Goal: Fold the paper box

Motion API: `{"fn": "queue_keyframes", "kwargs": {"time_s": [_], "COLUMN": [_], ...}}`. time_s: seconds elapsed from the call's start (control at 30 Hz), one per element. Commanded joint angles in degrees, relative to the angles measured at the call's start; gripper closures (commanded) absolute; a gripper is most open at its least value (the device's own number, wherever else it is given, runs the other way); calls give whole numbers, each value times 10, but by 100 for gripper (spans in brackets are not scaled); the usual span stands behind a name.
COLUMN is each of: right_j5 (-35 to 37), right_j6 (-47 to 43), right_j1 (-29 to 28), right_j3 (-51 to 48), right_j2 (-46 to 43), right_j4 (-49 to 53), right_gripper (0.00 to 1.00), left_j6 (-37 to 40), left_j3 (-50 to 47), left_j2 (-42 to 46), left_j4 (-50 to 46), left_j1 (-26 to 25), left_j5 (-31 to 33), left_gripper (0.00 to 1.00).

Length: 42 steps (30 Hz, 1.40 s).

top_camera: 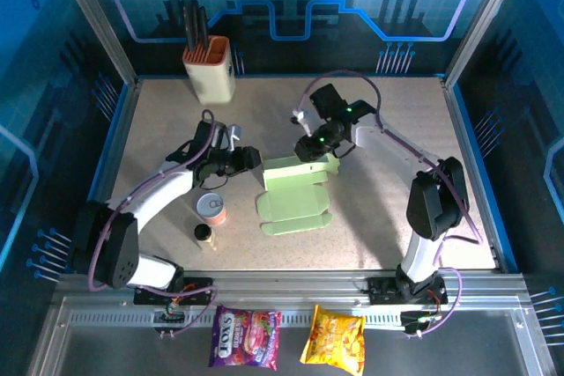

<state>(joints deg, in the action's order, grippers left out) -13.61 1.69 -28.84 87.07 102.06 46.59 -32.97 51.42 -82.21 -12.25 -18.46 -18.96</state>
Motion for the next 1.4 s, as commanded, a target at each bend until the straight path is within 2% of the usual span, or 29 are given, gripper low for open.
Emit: {"fn": "queue_keyframes", "kwargs": {"time_s": [0.0,0.43,0.8,1.0,1.37], "right_j5": [-22,-5,-1,-5,-1], "right_j6": [67,103,116,117,117], "right_j1": [15,22,22,20,14], "right_j3": [-37,-93,-115,-118,-124], "right_j2": [-30,-46,-63,-65,-74], "right_j4": [-39,-51,-59,-60,-55], "right_gripper": [75,76,75,75,75], "left_j6": [4,17,52,53,55], "left_j3": [32,82,104,87,69], "left_j2": [-25,-99,-100,-89,-98], "left_j4": [-8,-2,-27,-48,-50], "left_j1": [-16,-39,-42,-44,-44], "left_j5": [-3,-14,-5,-4,-12], "left_gripper": [54,72,73,64,71]}}
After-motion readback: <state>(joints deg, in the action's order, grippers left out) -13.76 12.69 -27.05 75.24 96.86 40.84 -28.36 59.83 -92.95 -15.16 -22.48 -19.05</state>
